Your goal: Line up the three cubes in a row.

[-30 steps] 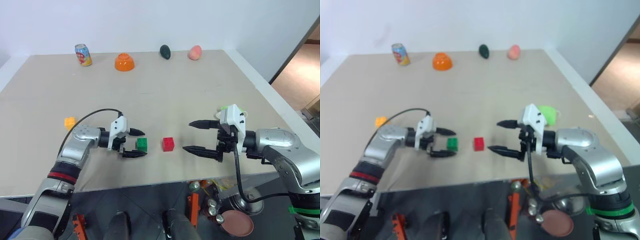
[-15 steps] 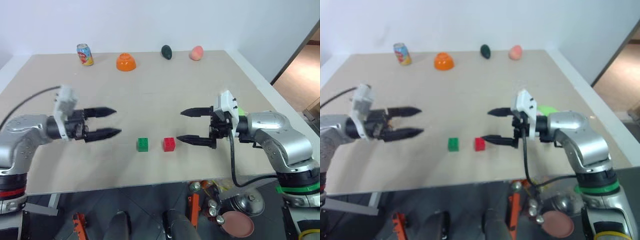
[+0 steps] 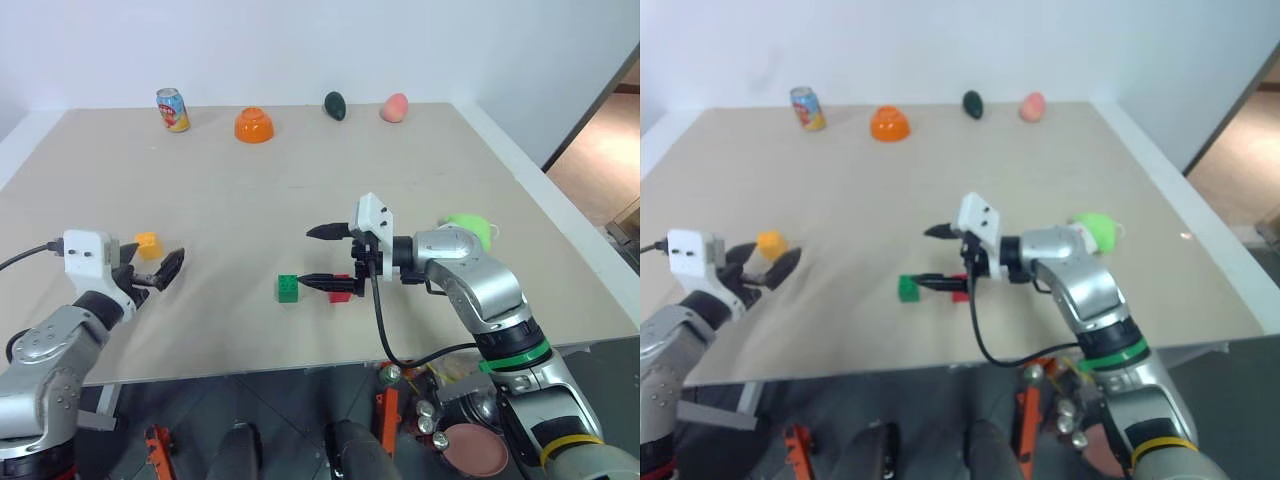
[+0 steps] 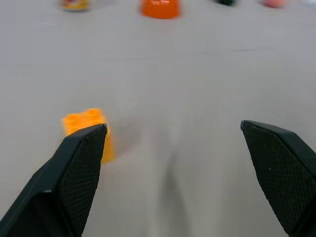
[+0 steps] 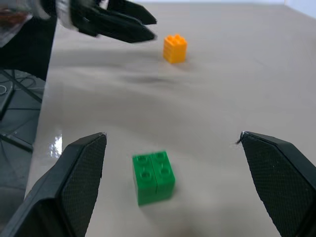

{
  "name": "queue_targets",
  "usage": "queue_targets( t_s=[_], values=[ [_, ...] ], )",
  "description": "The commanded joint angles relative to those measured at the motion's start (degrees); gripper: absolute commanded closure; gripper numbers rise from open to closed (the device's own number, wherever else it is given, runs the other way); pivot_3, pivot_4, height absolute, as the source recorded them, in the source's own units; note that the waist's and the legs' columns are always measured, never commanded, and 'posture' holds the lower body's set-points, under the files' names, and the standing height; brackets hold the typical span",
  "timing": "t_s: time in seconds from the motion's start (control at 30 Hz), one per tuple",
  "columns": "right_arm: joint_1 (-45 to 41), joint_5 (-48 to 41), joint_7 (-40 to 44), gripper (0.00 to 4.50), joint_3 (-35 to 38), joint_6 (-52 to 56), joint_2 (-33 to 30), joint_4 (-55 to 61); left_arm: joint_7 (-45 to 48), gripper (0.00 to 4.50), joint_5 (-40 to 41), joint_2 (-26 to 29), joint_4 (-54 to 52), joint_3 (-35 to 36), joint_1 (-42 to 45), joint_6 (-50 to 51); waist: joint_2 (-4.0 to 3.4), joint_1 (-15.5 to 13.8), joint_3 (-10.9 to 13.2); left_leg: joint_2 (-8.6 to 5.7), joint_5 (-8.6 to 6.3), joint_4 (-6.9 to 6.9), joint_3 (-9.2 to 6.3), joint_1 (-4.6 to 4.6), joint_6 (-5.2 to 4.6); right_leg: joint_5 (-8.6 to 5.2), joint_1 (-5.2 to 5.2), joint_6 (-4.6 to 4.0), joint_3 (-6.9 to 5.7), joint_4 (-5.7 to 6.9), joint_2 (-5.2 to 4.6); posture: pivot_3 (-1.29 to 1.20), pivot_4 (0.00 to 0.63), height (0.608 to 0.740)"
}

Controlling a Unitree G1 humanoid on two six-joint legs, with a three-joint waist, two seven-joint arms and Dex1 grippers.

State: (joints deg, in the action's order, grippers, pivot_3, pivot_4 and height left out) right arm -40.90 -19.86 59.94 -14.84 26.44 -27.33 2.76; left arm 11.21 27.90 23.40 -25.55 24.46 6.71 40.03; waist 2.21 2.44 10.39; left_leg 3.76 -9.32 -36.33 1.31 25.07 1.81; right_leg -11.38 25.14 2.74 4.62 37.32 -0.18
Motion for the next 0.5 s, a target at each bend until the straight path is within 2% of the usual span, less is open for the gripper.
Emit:
queue_targets(
  t_s=[0.03,0.13,0.27,0.5],
  values=[
    [-1.67,0.36,0.70,0.00,0.78,-1.49,0.57,-0.63,-8.90,0.01,-3.06,-2.28,-4.20,1.55,2.87,0.21,0.08,0.10,-0.05,0.00,0.00,0.00,0.00,-0.01,0.00,0.03,0.00,-0.01,0.00,0.00,0.01,0.00,0.150,0.738],
    [-1.42,0.50,0.53,0.00,1.05,-1.62,0.88,-0.84,-14.85,0.01,-5.88,-5.58,-3.92,1.14,3.57,0.35,0.08,0.14,-0.05,0.01,0.00,0.01,-0.01,-0.04,0.00,0.04,0.01,-0.01,0.00,0.00,0.03,0.00,0.150,0.738],
    [-0.33,0.42,0.44,0.00,1.33,-1.18,0.59,0.47,-18.10,0.01,-8.09,-6.99,-0.12,1.46,4.46,0.49,0.08,0.14,-0.04,0.02,-0.01,0.12,-0.03,-0.02,0.00,0.02,0.07,-0.02,0.00,0.00,0.09,0.00,0.150,0.738],
    [0.77,-0.02,-1.21,0.00,2.73,0.45,-0.21,2.90,-17.08,0.01,-9.71,-6.22,8.15,-0.36,6.30,-0.05,0.08,0.16,-0.04,0.02,-0.01,0.12,-0.05,-0.01,0.00,0.01,0.07,-0.03,0.02,0.00,0.11,0.00,0.150,0.738]
  ],
)
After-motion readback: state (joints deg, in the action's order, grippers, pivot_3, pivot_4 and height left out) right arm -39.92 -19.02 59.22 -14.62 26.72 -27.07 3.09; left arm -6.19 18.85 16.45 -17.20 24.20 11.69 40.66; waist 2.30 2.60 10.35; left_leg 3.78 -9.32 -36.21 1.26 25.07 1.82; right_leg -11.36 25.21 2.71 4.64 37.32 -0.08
